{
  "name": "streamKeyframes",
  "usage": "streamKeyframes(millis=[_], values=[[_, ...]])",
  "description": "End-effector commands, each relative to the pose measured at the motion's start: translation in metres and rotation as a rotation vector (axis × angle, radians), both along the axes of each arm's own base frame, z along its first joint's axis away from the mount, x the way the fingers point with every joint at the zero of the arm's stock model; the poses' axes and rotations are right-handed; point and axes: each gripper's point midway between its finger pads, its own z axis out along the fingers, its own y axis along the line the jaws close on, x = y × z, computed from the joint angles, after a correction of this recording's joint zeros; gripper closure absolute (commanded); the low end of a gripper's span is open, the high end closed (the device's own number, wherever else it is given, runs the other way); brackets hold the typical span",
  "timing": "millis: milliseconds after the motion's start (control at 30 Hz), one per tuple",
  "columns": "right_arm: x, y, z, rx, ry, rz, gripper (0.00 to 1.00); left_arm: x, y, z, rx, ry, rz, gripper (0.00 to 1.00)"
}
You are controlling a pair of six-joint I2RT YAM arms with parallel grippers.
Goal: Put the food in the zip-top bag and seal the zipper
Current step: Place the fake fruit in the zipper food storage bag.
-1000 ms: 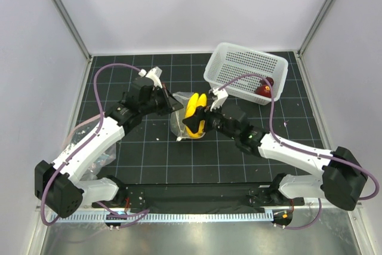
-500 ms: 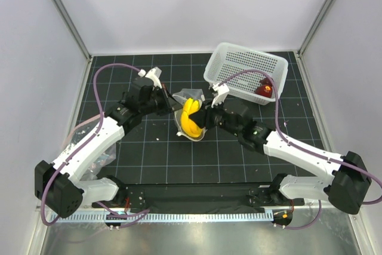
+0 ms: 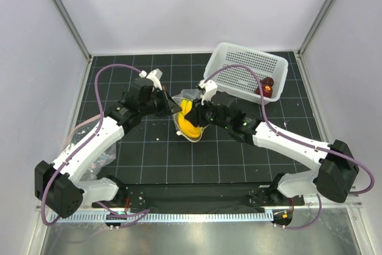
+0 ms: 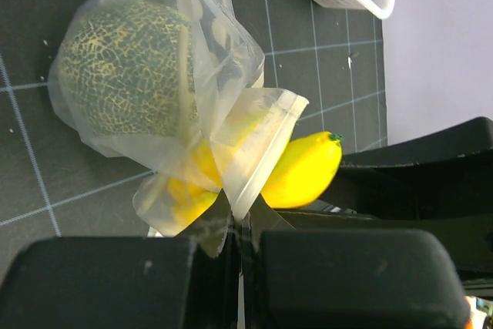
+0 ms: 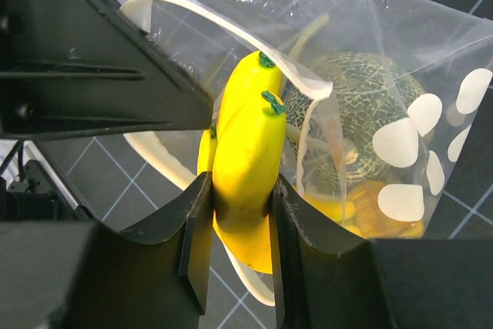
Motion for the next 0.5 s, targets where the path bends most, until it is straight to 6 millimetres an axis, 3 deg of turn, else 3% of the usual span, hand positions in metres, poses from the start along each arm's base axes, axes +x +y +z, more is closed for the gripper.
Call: streamKeyframes(millis=[0,133,267,467], values=[[0.011,-0.005,0.013,-0.037,-0.049,-0.043,0.89,-0.007,-0.017,0.037,-0.086,-0.067,-0.100,1.00],[0.007,-0.009,0.017,-0.054,-0.065,-0.029,0.90,-0.007,-0.018,0.047,-0.068,-0.102,-0.104,1.00],[0.002,-0.010,0.023,-0.071,-0.077,-0.022,0.91,-0.015,-0.033,0.062,-0.038,-0.145,-0.153,1.00],[0.000,-0.011,0.024,-0.064,-0.036,-0.044,0.90,-0.029,-0.050,0.062,-0.027,-0.140,-0.238,1.00]])
